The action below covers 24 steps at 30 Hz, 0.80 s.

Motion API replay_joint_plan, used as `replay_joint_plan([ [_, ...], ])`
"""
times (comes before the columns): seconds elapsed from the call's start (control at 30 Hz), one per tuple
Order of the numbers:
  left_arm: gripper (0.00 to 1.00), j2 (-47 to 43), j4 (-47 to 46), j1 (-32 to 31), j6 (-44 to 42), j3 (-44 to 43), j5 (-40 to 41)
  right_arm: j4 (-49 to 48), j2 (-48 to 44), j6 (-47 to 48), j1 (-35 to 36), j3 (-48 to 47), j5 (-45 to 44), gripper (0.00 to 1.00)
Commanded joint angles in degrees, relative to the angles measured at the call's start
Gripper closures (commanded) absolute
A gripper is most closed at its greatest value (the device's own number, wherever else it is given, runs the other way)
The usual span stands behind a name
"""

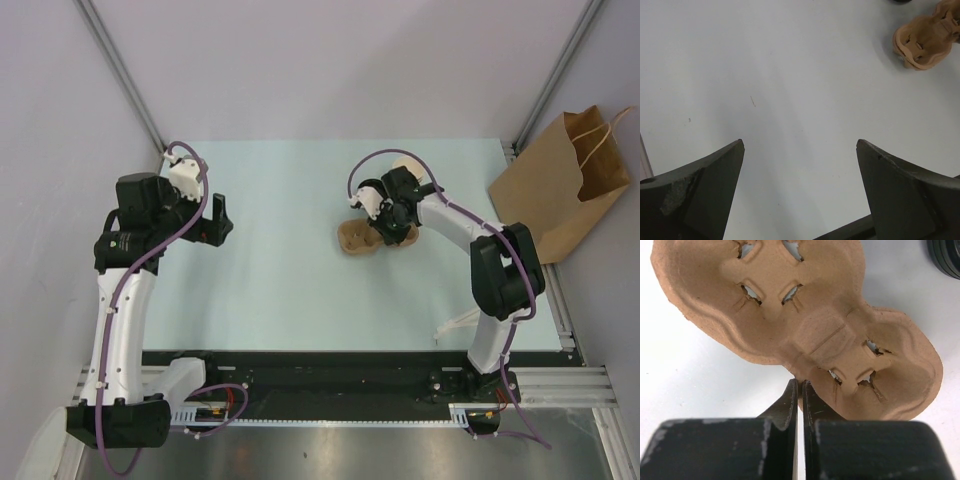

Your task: Pack the takeout coffee

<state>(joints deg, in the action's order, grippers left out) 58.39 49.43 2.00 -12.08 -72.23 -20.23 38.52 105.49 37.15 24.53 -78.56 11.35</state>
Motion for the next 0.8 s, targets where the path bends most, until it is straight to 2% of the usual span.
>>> replay_joint_plan([
  [0.0, 0.01, -0.3, -0.5, -0.2, -0.9, -0.8, -1.0, -0.5, -4.5, 0.3, -0.6, -1.7, 1.1, 1.0],
  [0.2, 0.01, 0.2, -2.6, -1.4, -0.6, -0.5, 1.1, -0.9, -7.8, 0.1, -0.3, -1.8, 1.2, 1.0],
  [0.3, 0.0, 1.4, -3.3, -4.6, -0.4, -0.4, 2.5, -1.4, -9.0, 0.1, -0.1, -1.8, 0.4, 1.0],
  [0.53, 0.0, 3.5, -6.5, -7.7, 2.6, 1.0, 6.2, -4.0, -7.3, -0.8, 1.0, -0.5, -4.2, 1.0],
  [0.67, 0.0, 6.5, -5.8, -7.7, 6.3, 1.9, 2.9, -5.5, -7.3, -0.5, 3.7, 2.6, -8.9, 1.0],
  [0.77, 0.0, 6.6, -7.7, -7.8, 10.1, 5.8, -0.7, -6.4, -9.6, -2.2, 4.6, 3.5, -7.7, 1.0],
])
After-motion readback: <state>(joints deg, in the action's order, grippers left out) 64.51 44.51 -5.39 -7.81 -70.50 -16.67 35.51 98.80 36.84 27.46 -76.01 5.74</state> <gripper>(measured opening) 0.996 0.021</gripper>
